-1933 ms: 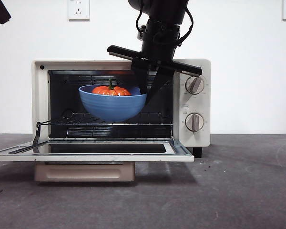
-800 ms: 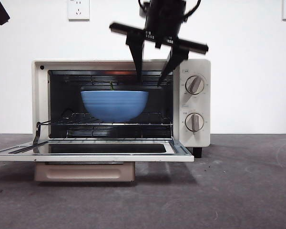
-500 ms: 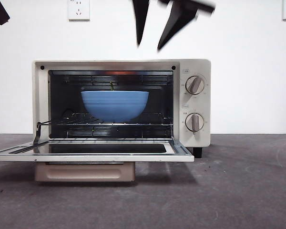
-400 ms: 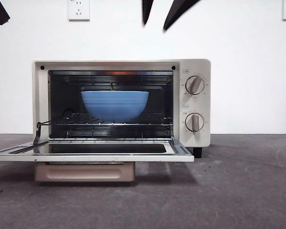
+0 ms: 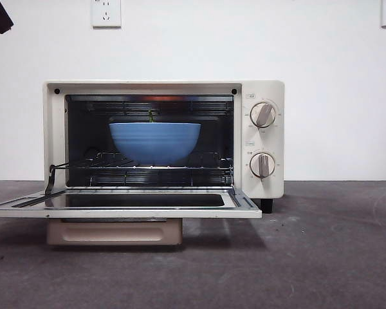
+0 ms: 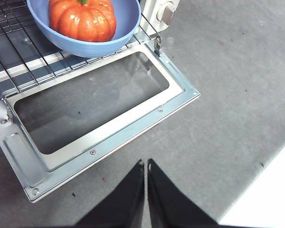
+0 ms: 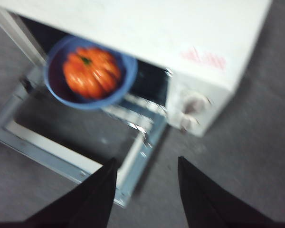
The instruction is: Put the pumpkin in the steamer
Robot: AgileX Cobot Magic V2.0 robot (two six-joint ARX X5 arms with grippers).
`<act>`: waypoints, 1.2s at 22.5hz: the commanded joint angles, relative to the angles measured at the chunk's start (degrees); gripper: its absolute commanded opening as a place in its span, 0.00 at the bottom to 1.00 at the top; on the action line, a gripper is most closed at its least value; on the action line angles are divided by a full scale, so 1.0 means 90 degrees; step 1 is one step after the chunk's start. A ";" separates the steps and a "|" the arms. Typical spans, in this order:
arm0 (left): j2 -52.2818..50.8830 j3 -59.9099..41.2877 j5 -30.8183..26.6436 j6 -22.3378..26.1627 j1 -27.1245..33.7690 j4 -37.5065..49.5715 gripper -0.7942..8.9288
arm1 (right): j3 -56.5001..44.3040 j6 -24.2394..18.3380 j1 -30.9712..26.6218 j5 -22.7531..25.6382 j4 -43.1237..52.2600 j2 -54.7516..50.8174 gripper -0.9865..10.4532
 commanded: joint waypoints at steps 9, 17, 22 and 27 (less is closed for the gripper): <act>0.0029 0.0036 0.0007 -0.0119 -0.0017 0.0143 0.10 | -0.2181 -0.0580 -0.0107 -0.1020 0.1049 -0.1632 0.26; 0.0041 0.0036 -0.0141 -0.0260 -0.0012 0.0180 0.10 | -0.3303 -0.0743 -0.0109 -0.1549 0.1812 -0.2057 0.26; 0.0231 -0.0051 -0.0466 -0.0551 0.0401 0.0593 0.09 | -0.3303 -0.0797 -0.0119 -0.1552 0.1899 -0.2098 0.26; 0.0741 -0.0648 0.0119 -0.0622 0.1931 0.1372 0.09 | -0.3303 -0.0806 -0.0126 -0.1549 0.1719 -0.2348 0.26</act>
